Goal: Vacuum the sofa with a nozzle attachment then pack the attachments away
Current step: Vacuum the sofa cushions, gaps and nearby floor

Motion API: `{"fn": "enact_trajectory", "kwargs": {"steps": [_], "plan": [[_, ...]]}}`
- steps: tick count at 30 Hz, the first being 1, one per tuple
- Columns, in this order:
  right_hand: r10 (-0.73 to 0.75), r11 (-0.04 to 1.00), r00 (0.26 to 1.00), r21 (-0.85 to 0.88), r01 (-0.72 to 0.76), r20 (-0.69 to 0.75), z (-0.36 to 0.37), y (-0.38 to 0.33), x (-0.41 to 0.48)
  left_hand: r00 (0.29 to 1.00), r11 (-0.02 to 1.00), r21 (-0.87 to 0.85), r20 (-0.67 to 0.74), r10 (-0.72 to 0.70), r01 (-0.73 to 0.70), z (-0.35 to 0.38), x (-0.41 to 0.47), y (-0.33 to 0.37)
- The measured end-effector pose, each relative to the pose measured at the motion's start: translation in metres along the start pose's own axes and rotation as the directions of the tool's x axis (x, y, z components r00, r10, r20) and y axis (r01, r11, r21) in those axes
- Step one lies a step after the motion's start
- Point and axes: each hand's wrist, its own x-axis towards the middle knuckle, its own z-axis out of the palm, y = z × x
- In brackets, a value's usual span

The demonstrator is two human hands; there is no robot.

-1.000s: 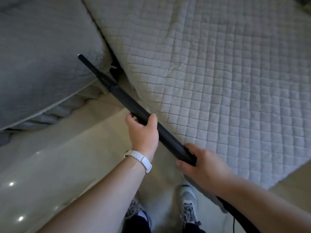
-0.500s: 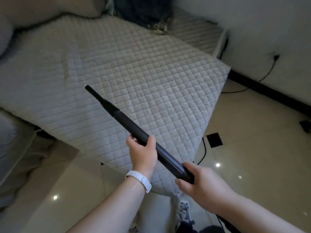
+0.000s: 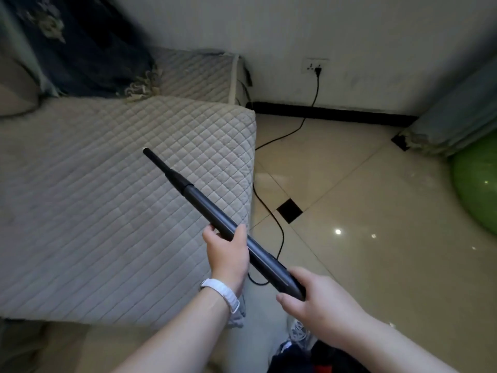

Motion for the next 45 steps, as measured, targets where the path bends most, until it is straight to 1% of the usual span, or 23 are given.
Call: {"fn": "enact_trajectory", "kwargs": {"steps": [8, 11, 18, 23, 28, 32, 35, 37, 40, 45], "plan": [[0.046, 0.987, 0.999, 0.156, -0.050, 0.025, -0.083, 0.048, -0.016, 0.999, 0.991, 0.131, 0.052, -0.011, 0.004, 0.096, -0.039, 0.042], [0.050, 0.981, 0.999, 0.186, -0.048, -0.006, -0.118, 0.061, -0.022, 0.998, 0.987, 0.158, 0.068, -0.013, 0.002, 0.130, -0.046, 0.060], [0.029, 0.992, 0.995, 0.125, -0.016, -0.099, -0.182, 0.065, -0.023, 0.996, 0.988, 0.156, 0.081, -0.031, 0.018, 0.181, -0.051, 0.103], [0.000, 0.997, 0.994, 0.078, 0.008, -0.111, -0.212, 0.039, -0.008, 0.997, 0.992, 0.121, 0.053, -0.051, 0.045, 0.185, -0.034, 0.140], [-0.048, 0.998, 0.994, 0.024, 0.050, -0.097, -0.247, 0.007, 0.029, 0.997, 0.992, 0.105, 0.041, -0.073, 0.068, 0.187, 0.008, 0.176], [-0.064, 0.995, 0.995, -0.080, 0.057, -0.081, -0.281, -0.025, 0.078, 0.995, 0.990, 0.105, 0.015, -0.098, 0.096, 0.196, 0.062, 0.200], [-0.064, 0.981, 0.996, -0.186, 0.051, -0.068, -0.310, -0.056, 0.122, 0.989, 0.987, 0.054, 0.007, -0.150, 0.150, 0.203, 0.107, 0.221], [-0.072, 0.955, 0.996, -0.292, 0.053, -0.053, -0.329, -0.079, 0.150, 0.981, 0.981, -0.012, -0.005, -0.194, 0.194, 0.206, 0.136, 0.238], [-0.082, 0.916, 0.996, -0.397, 0.056, -0.048, -0.355, -0.112, 0.183, 0.976, 0.974, -0.071, -0.012, -0.216, 0.215, 0.209, 0.172, 0.268], [-0.092, 0.906, 0.994, -0.419, 0.061, -0.055, -0.385, -0.147, 0.215, 0.976, 0.971, -0.102, -0.017, -0.219, 0.216, 0.218, 0.211, 0.309]]}}
